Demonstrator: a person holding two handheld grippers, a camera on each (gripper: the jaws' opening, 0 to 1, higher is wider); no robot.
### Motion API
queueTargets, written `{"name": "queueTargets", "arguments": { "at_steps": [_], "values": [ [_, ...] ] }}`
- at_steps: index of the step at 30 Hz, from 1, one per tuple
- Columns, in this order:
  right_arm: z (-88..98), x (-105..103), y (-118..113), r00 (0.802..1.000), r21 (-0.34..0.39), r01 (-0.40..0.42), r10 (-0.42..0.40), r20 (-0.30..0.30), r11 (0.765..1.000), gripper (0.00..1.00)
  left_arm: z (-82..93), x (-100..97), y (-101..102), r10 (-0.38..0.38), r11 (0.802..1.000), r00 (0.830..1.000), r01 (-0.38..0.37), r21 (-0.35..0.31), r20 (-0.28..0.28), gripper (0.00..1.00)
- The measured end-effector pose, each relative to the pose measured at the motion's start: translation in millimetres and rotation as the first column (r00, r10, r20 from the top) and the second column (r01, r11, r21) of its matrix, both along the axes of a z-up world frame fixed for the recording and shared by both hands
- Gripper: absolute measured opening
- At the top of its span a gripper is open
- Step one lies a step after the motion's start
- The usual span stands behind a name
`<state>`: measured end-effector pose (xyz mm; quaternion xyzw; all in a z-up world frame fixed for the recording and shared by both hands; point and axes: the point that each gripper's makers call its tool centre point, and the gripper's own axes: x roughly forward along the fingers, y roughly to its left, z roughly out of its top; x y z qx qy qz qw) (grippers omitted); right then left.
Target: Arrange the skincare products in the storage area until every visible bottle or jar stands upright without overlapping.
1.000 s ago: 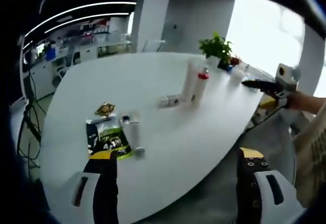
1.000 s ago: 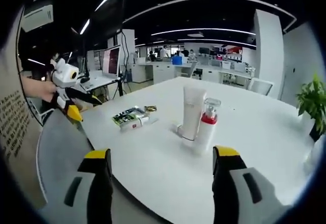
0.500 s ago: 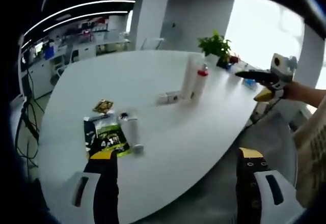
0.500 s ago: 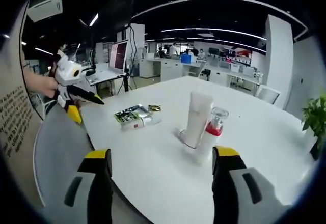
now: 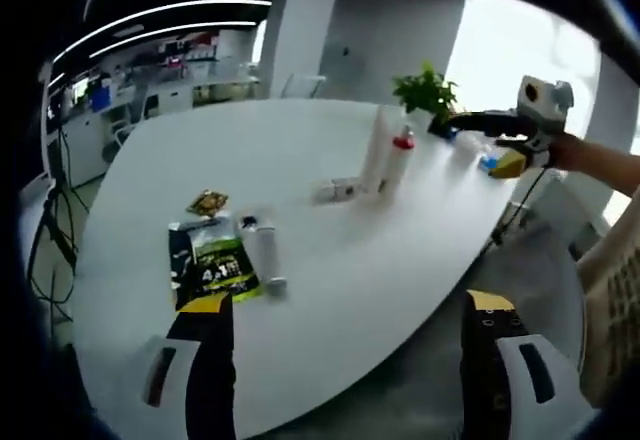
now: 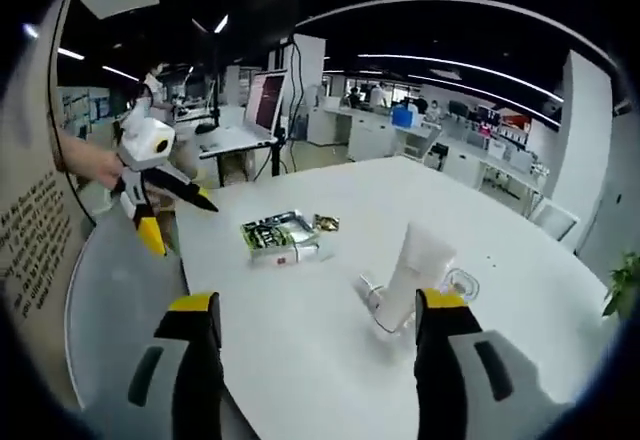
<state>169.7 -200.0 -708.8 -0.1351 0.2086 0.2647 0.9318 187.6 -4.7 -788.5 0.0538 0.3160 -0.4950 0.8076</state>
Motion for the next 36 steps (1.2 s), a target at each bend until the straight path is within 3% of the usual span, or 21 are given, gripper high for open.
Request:
{"name": "queueTargets", "arguments": {
  "at_steps": [7,15,16,19,21,26,32,36],
  "values": [
    [10.3,29,10,0.999,-0.025,-0.046,0.047,0.009,0.999,0.80,-2.5,-1.5,4,-0.008,1.000,1.000,0.008,0.009,0.005,0.93],
    [30.8,59,28,0.992,-0.087,-0.117,0.120,0.033,0.989,0.79,1.6,-1.2,4,0.002,1.000,1.000,-0.002,-0.024,-0.002,0.92],
    [29.9,62,30,0.991,-0.101,-0.127,0.130,0.018,0.987,0.80,1.8,-1.1,4,0.002,1.000,1.000,-0.002,-0.027,-0.002,0.92],
    [18.4,74,29,0.987,-0.244,-0.159,0.148,-0.063,0.957,0.79,2.5,-1.3,3,0.001,0.999,1.000,-0.001,-0.036,-0.005,0.92],
    [13.4,81,30,0.984,-0.283,-0.168,0.145,-0.100,0.944,0.77,2.8,-1.2,3,-0.003,0.999,1.000,0.003,-0.040,-0.005,0.92],
    [9.0,103,41,0.973,-0.296,-0.208,0.167,-0.159,0.932,0.75,3.3,2.8,3,-0.001,0.998,1.000,0.001,-0.058,-0.011,0.92],
    [-4.7,126,36,0.955,-0.355,-0.242,0.157,-0.251,0.903,0.72,1.8,7.5,6,0.003,0.997,1.000,-0.005,-0.072,-0.019,0.92],
    [-15.0,139,31,0.937,-0.360,-0.257,0.140,-0.320,0.897,0.68,2.4,10.9,5,0.006,0.996,1.000,-0.008,-0.084,-0.028,0.92]
  ]
}}
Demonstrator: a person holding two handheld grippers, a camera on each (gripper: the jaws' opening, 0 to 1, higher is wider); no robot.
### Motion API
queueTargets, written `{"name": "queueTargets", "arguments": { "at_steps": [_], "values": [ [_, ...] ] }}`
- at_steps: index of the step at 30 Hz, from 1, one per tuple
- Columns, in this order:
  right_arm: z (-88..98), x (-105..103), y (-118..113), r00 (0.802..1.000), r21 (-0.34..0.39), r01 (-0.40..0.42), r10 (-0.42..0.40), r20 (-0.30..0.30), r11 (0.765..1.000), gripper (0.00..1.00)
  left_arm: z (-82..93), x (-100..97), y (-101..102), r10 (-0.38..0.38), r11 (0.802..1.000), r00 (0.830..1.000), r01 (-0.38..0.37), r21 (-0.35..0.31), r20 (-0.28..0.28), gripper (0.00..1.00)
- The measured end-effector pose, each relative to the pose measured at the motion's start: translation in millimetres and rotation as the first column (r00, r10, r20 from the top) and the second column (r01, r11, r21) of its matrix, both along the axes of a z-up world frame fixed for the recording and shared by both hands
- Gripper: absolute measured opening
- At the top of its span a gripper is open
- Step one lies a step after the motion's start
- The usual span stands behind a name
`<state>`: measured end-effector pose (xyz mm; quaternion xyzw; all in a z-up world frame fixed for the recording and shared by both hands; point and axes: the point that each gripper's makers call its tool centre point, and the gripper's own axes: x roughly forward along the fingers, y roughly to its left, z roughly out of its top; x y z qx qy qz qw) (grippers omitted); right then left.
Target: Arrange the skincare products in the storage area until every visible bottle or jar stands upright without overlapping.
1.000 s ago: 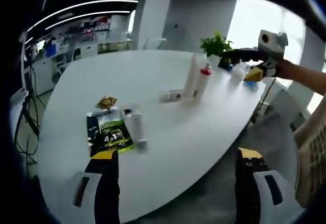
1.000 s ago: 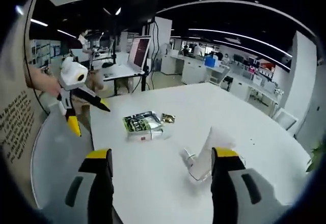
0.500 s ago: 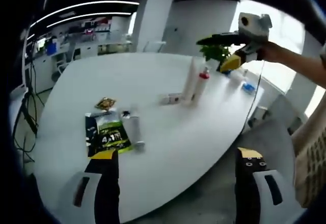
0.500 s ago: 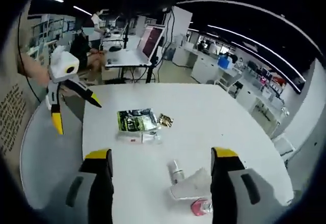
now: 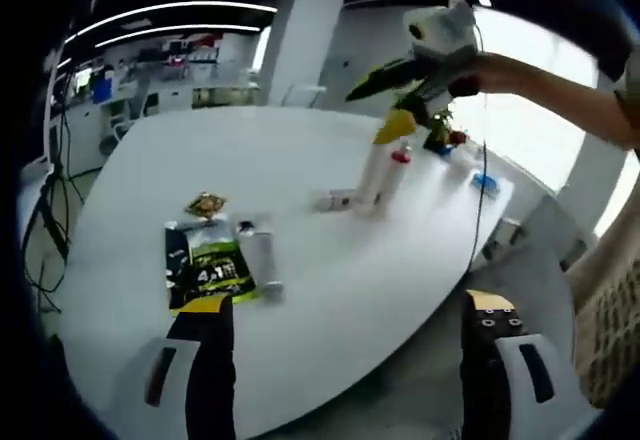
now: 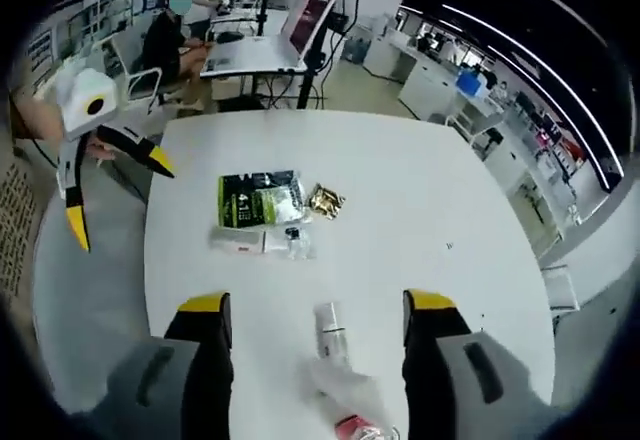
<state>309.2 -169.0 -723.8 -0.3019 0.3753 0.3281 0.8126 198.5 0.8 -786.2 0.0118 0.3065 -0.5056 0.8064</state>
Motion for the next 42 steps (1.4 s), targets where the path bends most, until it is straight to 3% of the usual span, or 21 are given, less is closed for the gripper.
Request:
{"name": "queueTargets", "arguments": {
  "at_steps": [9,17,22,35,42],
  "values": [
    [-34.6,23,-3,0.986,-0.077,0.008,-0.020,-0.165,0.997,0.62,1.8,4.6,-7,-0.018,1.000,1.000,0.018,-0.008,0.002,0.92],
    [-69.1,37,-3,0.968,-0.132,0.008,-0.040,-0.248,0.991,0.54,0.7,9.2,-9,-0.020,1.000,1.000,0.020,-0.014,-0.016,0.91],
    [-91.4,40,-7,0.944,-0.148,0.040,-0.085,-0.318,0.988,0.52,-2.6,12.9,-8,-0.017,1.000,1.000,0.017,-0.014,-0.026,0.91],
    [-133.2,27,-18,0.897,-0.247,0.057,-0.159,-0.413,0.967,0.42,-3.9,22.7,-4,-0.001,1.000,0.999,0.000,-0.025,-0.037,0.91],
    [-147.7,20,-29,0.890,-0.287,0.066,-0.187,-0.416,0.956,0.39,-5.3,23.7,-2,0.002,1.000,0.999,-0.003,-0.025,-0.042,0.91]
  ]
}}
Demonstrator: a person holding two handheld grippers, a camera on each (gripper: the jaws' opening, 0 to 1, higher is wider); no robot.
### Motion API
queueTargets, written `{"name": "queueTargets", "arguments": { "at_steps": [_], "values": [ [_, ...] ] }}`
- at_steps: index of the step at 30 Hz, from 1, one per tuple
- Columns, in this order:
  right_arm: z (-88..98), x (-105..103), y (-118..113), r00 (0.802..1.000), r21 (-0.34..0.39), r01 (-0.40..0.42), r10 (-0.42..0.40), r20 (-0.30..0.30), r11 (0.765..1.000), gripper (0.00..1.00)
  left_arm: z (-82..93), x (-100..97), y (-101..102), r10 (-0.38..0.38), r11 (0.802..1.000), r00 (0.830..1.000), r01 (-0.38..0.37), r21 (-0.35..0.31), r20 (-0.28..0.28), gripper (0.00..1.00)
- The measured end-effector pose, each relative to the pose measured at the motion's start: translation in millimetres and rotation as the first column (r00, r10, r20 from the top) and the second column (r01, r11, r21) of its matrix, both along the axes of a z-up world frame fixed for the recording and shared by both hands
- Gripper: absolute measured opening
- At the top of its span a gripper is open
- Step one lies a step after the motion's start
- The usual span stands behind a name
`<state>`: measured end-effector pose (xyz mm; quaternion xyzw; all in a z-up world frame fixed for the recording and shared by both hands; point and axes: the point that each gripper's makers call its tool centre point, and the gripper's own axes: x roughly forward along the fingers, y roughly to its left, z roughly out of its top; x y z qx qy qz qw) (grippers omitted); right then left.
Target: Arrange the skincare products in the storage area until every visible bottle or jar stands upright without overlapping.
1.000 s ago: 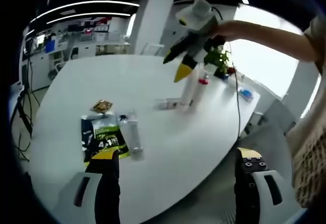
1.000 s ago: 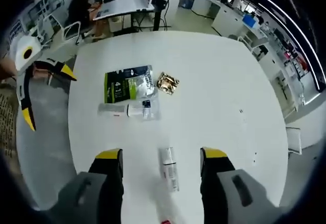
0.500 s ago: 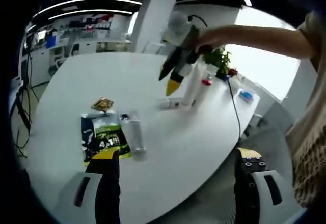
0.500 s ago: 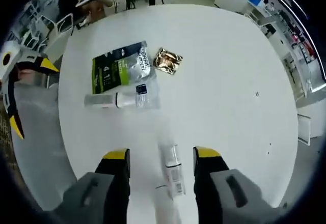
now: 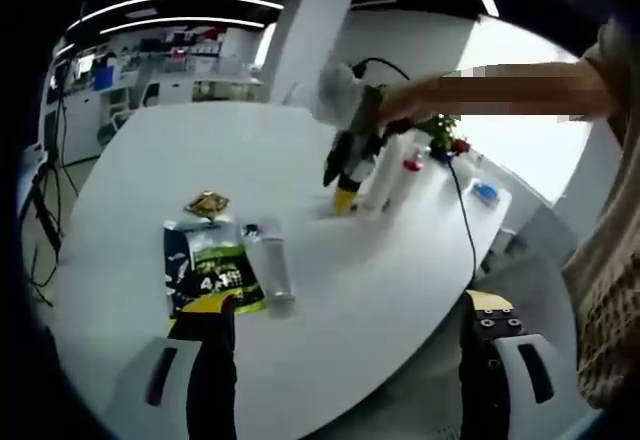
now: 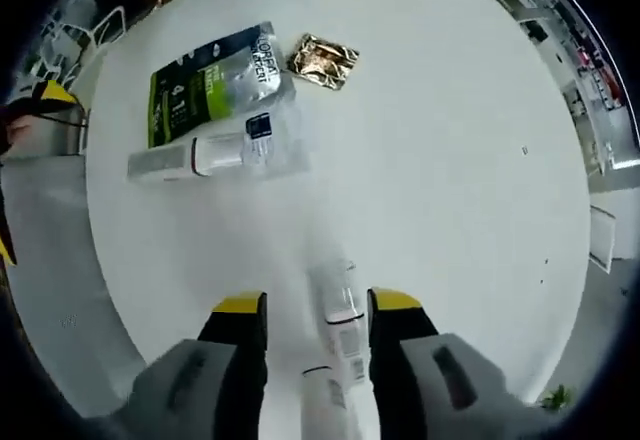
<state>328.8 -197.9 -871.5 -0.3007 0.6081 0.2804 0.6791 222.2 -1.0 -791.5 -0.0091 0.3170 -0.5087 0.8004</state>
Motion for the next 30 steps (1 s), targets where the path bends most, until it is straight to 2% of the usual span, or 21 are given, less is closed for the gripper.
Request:
{"name": "queueTargets", "arguments": {
  "at_steps": [12,24,29,30],
  "values": [
    [-6.5,-1,-5,1.000,-0.056,-0.012,0.011,-0.029,0.998,0.35,-4.2,2.0,-1,0.003,1.000,1.000,-0.003,0.004,-0.015,0.90],
    [-14.5,1,-2,0.998,-0.071,-0.049,0.046,-0.047,0.996,0.33,-7.9,6.6,-1,0.006,1.000,1.000,-0.005,0.007,-0.020,0.90],
    [-23.9,-1,1,0.995,-0.081,-0.083,0.078,-0.059,0.993,0.24,-9.3,7.3,2,0.010,1.000,1.000,-0.010,0.011,-0.024,0.90],
    [-25.9,-1,0,0.995,-0.082,-0.085,0.080,-0.064,0.993,0.24,-9.8,7.3,2,0.011,1.000,1.000,-0.011,0.012,-0.025,0.90]
  ]
}}
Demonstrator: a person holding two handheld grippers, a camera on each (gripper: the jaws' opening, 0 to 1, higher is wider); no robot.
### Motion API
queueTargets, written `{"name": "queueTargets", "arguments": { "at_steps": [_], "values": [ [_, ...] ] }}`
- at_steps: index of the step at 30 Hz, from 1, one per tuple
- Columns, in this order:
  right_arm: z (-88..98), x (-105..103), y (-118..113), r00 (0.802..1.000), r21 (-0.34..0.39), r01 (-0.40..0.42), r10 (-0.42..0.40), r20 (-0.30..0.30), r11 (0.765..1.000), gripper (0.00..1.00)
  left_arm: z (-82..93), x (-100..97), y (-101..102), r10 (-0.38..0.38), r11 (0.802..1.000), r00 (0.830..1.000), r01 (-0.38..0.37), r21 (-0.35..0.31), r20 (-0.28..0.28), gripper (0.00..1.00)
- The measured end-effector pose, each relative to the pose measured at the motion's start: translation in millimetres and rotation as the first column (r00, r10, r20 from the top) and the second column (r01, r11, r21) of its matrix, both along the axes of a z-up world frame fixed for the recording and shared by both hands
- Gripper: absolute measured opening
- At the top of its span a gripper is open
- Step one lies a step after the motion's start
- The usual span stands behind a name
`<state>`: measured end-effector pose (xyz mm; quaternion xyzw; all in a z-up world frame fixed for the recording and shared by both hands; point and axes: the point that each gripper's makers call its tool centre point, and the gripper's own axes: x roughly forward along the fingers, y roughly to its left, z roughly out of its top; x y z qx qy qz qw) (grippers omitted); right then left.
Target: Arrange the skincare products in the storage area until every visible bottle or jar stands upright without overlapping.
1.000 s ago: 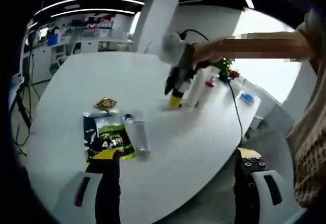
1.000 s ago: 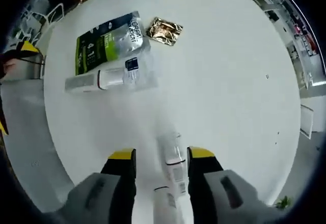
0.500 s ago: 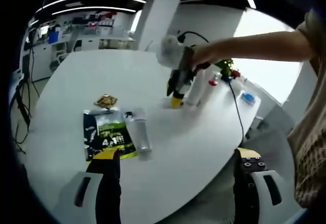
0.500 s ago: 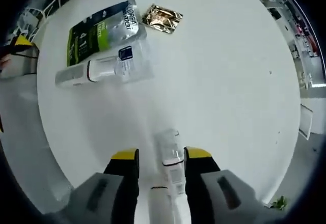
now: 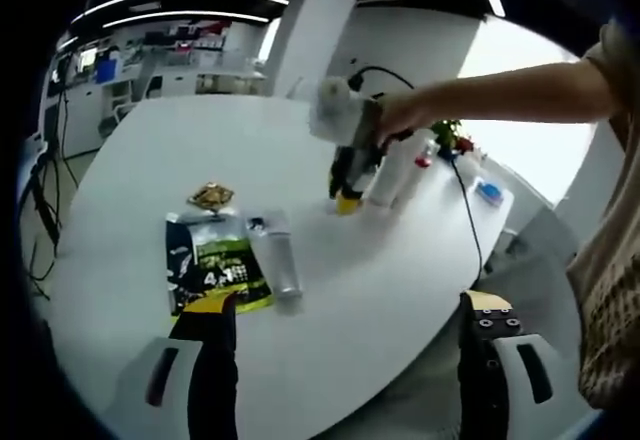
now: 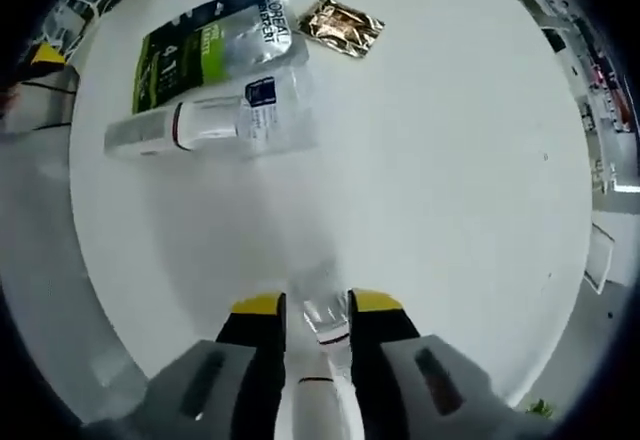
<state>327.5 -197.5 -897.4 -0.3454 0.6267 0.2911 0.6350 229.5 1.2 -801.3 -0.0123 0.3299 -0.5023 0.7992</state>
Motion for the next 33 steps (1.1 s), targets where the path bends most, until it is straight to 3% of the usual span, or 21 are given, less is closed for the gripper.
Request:
{"name": "queueTargets", "arguments": {
  "at_steps": [6,19,33],
  "values": [
    [-3.9,2,-2,1.000,-0.007,0.004,-0.004,-0.002,1.000,0.25,-2.2,0.7,2,0.006,1.000,1.000,-0.006,0.004,-0.006,0.90],
    [-5.1,5,-5,0.984,-0.047,-0.176,0.176,-0.001,0.983,0.19,-4.0,4.3,-1,0.006,1.000,1.000,-0.006,0.002,-0.008,0.89],
    [3.6,12,5,0.978,-0.017,-0.199,0.200,0.063,0.980,0.18,-0.4,5.4,1,0.006,1.000,1.000,-0.006,0.005,0.002,0.89]
  ]
}}
